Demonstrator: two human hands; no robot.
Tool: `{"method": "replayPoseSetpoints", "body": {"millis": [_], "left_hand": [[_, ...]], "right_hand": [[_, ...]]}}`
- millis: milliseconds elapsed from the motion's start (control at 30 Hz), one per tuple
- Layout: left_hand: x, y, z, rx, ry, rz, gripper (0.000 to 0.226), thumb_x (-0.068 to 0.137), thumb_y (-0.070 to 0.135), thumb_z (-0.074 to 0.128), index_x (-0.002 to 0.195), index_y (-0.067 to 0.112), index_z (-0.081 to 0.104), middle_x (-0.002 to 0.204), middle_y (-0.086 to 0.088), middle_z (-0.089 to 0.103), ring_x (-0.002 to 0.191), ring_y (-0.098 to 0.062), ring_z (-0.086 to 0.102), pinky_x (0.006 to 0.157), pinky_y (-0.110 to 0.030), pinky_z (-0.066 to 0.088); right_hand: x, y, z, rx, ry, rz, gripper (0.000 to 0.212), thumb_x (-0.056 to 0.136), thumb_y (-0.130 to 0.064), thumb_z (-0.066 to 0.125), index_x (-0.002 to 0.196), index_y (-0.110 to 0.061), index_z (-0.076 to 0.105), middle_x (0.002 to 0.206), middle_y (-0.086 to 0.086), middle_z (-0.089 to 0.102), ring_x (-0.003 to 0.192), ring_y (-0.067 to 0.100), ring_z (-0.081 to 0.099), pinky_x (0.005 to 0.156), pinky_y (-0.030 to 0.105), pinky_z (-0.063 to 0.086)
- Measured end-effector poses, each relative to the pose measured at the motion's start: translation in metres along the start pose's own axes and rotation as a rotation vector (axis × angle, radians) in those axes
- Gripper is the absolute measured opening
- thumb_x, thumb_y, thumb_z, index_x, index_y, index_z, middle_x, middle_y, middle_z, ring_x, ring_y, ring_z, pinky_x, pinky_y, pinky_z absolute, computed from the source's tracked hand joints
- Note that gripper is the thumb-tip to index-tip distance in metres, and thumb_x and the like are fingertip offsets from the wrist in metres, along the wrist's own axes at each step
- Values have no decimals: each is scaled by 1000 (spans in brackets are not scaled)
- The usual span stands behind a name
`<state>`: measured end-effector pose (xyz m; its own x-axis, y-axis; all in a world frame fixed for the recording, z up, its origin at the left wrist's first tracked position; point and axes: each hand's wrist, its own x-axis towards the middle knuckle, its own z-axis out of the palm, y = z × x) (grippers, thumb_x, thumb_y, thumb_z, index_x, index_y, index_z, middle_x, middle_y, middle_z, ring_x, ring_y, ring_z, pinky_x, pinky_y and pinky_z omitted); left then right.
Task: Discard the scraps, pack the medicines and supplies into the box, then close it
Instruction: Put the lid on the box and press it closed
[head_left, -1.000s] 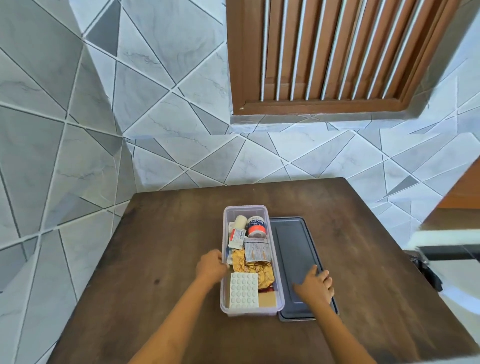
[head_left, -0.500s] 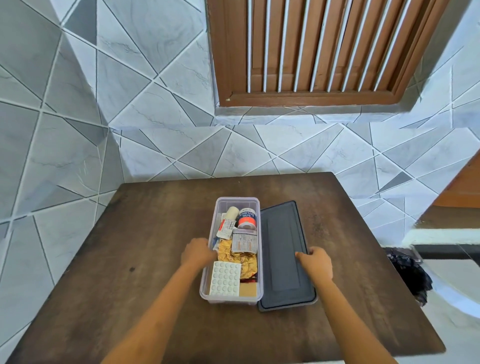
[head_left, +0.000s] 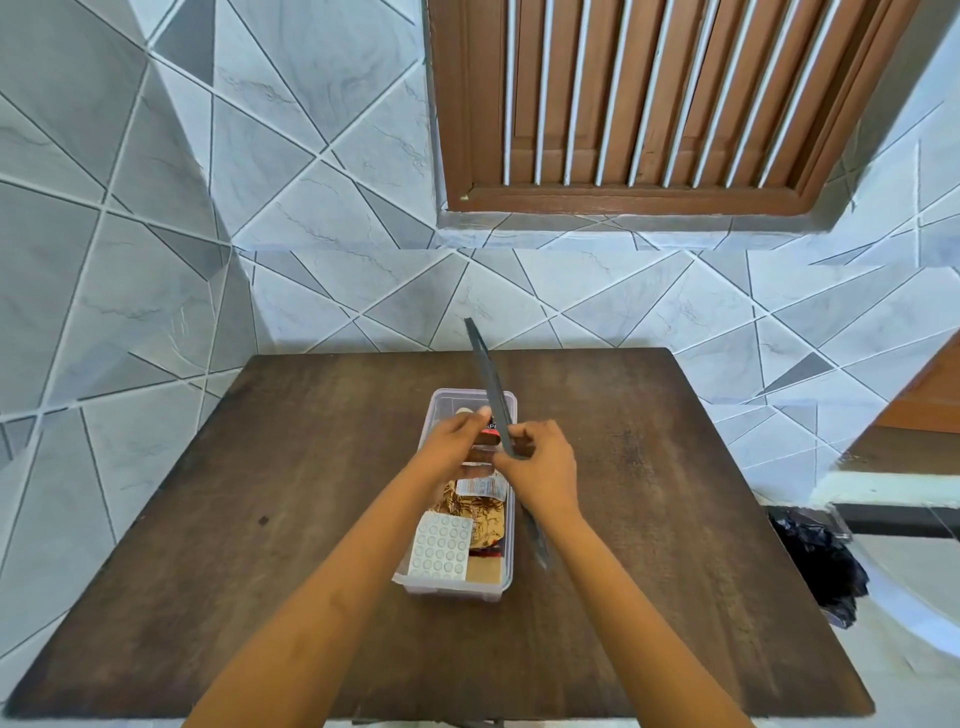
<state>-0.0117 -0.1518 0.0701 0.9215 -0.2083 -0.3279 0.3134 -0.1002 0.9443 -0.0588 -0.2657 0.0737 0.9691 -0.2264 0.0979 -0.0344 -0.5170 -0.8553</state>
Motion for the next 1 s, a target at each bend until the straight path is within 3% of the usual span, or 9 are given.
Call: {"method": "replayPoseSetpoints", "body": {"millis": [100, 233, 300, 467, 533, 600, 667, 833, 1000], "left_hand": [[3, 2, -14, -66, 32, 3, 36, 95, 41, 44, 114, 13, 58, 93, -5, 69, 81, -19, 68, 64, -24, 57], [9, -10, -29, 46, 141, 17, 29, 92, 8, 53, 119, -3, 54, 79, -4, 62, 68, -16, 62, 49, -18, 54], [11, -18, -38, 101, 182, 17, 26, 92, 3, 51, 116, -6, 56, 75, -6, 61, 63, -15, 57, 46, -17, 50], [19, -43, -64, 244, 259, -6, 26, 90, 6, 57, 115, 2, 63, 112, -18, 66, 102, -26, 61, 90, -37, 49], [18, -50, -70, 426, 328, -3, 40, 87, 10, 63, 125, -1, 57, 124, -18, 62, 115, -28, 58, 102, -36, 43], [17, -56, -72, 617, 329, 10, 48, 85, 13, 66, 129, -1, 52, 129, -19, 59, 119, -30, 56, 104, -35, 42], [17, -60, -72, 658, 312, 7, 50, 84, 14, 66, 130, 0, 52, 131, -20, 58, 119, -29, 57, 104, -34, 42], [20, -64, -77, 661, 304, -7, 47, 87, 19, 64, 129, 2, 53, 129, -17, 60, 120, -29, 56, 104, -35, 42], [26, -59, -79, 654, 330, -10, 40, 87, 20, 64, 123, 4, 59, 122, -17, 65, 115, -29, 59, 99, -35, 45]], "right_hand": [[-6, 2, 11, -59, -75, -32, 32, 75, -16, 71, 106, -13, 64, 109, 7, 56, 97, 20, 60, 83, 30, 51], [-10, 5, 29, -34, -253, -34, 28, 81, -18, 67, 107, -10, 65, 112, 11, 60, 101, 23, 60, 92, 37, 50], [-9, 13, 33, -14, -235, -4, 27, 85, -19, 63, 111, -8, 63, 119, 12, 59, 107, 24, 59, 95, 35, 48], [-3, 50, 30, -262, -160, 193, 53, 92, -26, 51, 139, -7, 34, 145, 13, 32, 128, 29, 42, 100, 39, 43], [-1, 61, 28, -276, -212, 294, 53, 93, -25, 50, 139, -4, 34, 145, 18, 37, 127, 32, 45, 101, 40, 41], [-2, 66, 30, -201, -218, 344, 43, 93, -24, 53, 128, 0, 49, 130, 20, 56, 116, 31, 56, 96, 39, 47], [-3, 71, 34, -122, -174, 359, 37, 91, -23, 56, 120, 0, 58, 117, 19, 65, 106, 30, 62, 90, 38, 52], [-2, 71, 38, -26, -82, 408, 35, 88, -22, 62, 117, -2, 61, 112, 16, 68, 102, 28, 63, 89, 40, 54], [4, 65, 42, -143, -33, 364, 34, 91, -23, 56, 121, -8, 58, 115, 13, 68, 105, 28, 62, 88, 38, 53]]}}
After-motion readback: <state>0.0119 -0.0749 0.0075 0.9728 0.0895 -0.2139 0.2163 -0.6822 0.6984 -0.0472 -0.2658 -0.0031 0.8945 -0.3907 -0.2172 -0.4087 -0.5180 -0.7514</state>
